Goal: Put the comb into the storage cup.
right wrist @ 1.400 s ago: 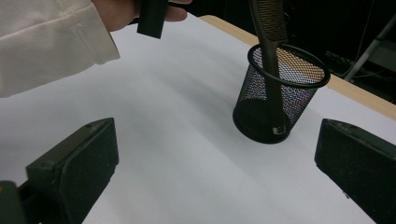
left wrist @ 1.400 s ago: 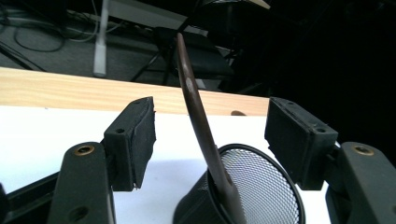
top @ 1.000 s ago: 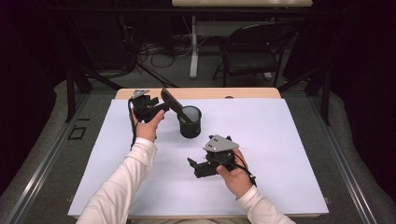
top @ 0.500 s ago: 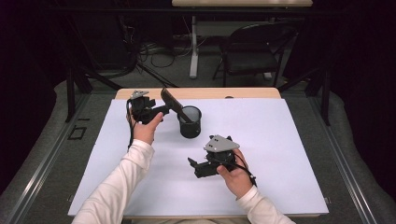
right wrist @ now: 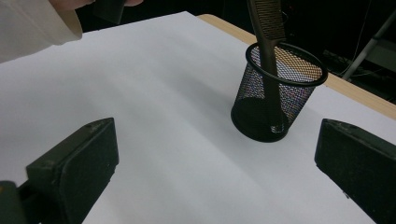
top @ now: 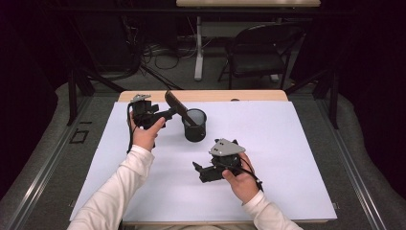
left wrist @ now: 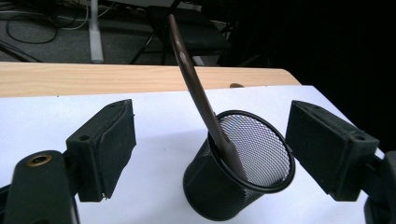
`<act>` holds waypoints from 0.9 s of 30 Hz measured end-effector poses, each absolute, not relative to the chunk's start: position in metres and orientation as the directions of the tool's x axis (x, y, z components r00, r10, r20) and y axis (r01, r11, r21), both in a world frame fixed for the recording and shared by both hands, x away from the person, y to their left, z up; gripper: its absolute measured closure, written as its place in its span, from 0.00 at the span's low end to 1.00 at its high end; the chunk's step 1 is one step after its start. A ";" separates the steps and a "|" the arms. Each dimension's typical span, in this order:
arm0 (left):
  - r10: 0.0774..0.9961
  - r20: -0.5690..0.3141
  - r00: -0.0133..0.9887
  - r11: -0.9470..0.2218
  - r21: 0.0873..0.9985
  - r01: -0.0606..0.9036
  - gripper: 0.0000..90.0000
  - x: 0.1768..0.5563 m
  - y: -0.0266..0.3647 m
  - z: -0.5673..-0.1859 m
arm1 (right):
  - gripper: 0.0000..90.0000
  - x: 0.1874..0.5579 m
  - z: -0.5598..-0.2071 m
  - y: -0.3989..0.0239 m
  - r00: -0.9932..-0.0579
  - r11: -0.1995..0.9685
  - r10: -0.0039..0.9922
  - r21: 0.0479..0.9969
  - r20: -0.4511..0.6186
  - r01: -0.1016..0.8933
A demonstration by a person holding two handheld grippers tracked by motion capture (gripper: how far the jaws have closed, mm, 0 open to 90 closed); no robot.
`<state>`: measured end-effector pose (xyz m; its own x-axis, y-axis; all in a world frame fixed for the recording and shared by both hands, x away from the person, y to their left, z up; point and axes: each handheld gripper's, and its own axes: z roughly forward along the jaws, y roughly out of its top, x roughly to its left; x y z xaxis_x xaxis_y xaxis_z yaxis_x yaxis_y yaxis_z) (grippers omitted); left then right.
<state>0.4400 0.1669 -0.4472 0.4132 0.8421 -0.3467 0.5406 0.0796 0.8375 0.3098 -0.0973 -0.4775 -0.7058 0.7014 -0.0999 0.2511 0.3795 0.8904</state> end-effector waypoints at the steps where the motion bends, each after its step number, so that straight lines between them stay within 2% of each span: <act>1: 0.839 -0.349 0.416 0.078 0.836 0.544 0.18 0.439 0.168 -0.447 | 0.00 0.310 -0.478 -0.097 -0.707 0.381 0.700 0.890 -0.101 0.250; 17: 0.814 -0.302 0.496 -0.018 0.841 0.540 0.17 0.421 0.178 -0.438 | 0.00 0.310 -0.477 -0.098 -0.705 0.381 0.702 0.890 -0.103 0.249; 27: 0.776 -0.238 0.584 -0.125 0.850 0.512 0.07 0.406 0.181 -0.435 | 0.00 0.311 -0.477 -0.099 -0.704 0.378 0.703 0.891 -0.100 0.251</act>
<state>0.4059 0.1808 -0.4350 0.5844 0.7758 -0.2378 0.5116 -0.1248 0.8501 0.3106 -0.0987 -0.4766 -0.7045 0.7027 -0.0998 0.2512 0.3784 0.8909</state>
